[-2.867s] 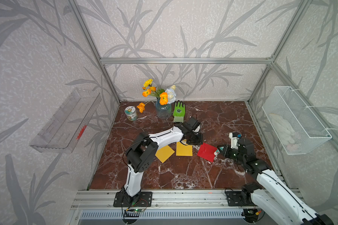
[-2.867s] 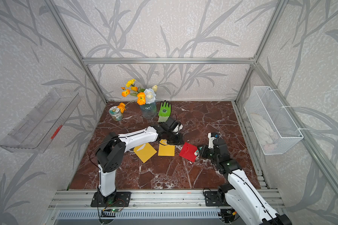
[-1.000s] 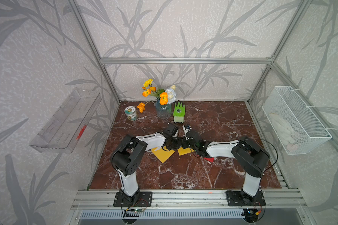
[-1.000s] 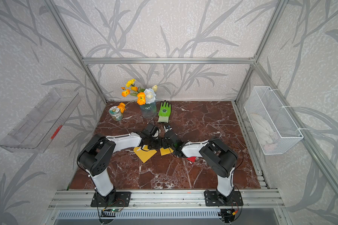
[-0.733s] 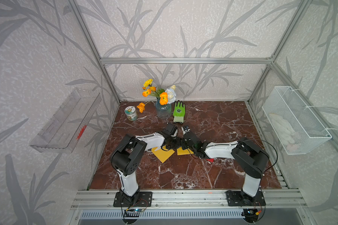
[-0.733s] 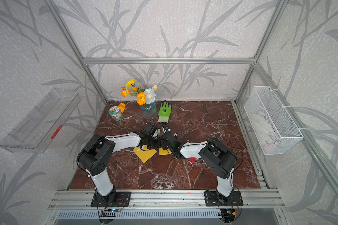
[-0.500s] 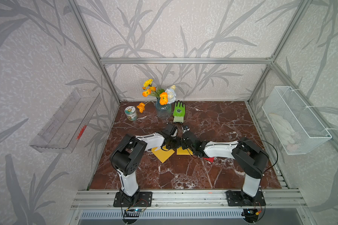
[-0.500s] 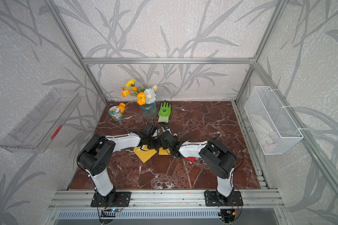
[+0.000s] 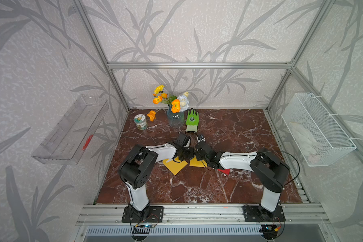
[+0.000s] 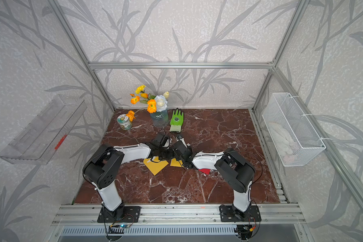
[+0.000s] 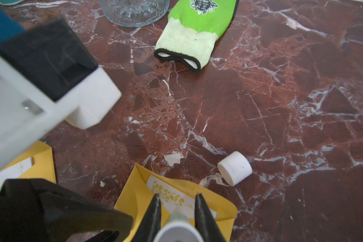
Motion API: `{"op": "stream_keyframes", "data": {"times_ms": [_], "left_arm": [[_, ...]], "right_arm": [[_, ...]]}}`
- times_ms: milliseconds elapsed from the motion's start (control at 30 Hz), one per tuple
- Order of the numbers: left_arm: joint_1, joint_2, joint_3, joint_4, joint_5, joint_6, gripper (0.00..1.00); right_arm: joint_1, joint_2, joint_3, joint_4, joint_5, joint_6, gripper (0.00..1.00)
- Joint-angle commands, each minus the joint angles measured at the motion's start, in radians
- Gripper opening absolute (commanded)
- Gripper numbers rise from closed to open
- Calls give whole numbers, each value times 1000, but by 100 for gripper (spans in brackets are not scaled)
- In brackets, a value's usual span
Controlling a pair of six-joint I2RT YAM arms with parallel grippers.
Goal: Seal the envelope with a glue stick
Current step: Apply the envelope at the center of the board.
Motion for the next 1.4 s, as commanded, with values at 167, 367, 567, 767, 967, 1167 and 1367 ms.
{"op": "stream_keyframes", "data": {"times_ms": [167, 367, 567, 767, 967, 1167, 1367], "left_arm": [[4, 39, -68, -88, -43, -6, 0], [3, 30, -66, -69, -25, -11, 0], [2, -4, -73, -68, -17, -14, 0], [3, -36, -89, -70, -21, -18, 0], [2, -72, -153, -17, -52, -94, 0], [-4, -68, -172, 42, -55, -156, 0], [-18, -57, -163, 52, -64, -183, 0]], "right_arm": [[-17, -87, -24, -103, -10, 34, 0], [-19, -247, -31, -77, -75, 68, 0], [-33, -341, -48, -102, -171, 131, 0], [-33, -326, -135, -39, -210, 145, 0], [-33, -269, -160, 58, -277, 73, 0], [-35, -190, -159, 124, -298, -4, 0], [-40, -111, -151, 150, -306, -40, 0]]}}
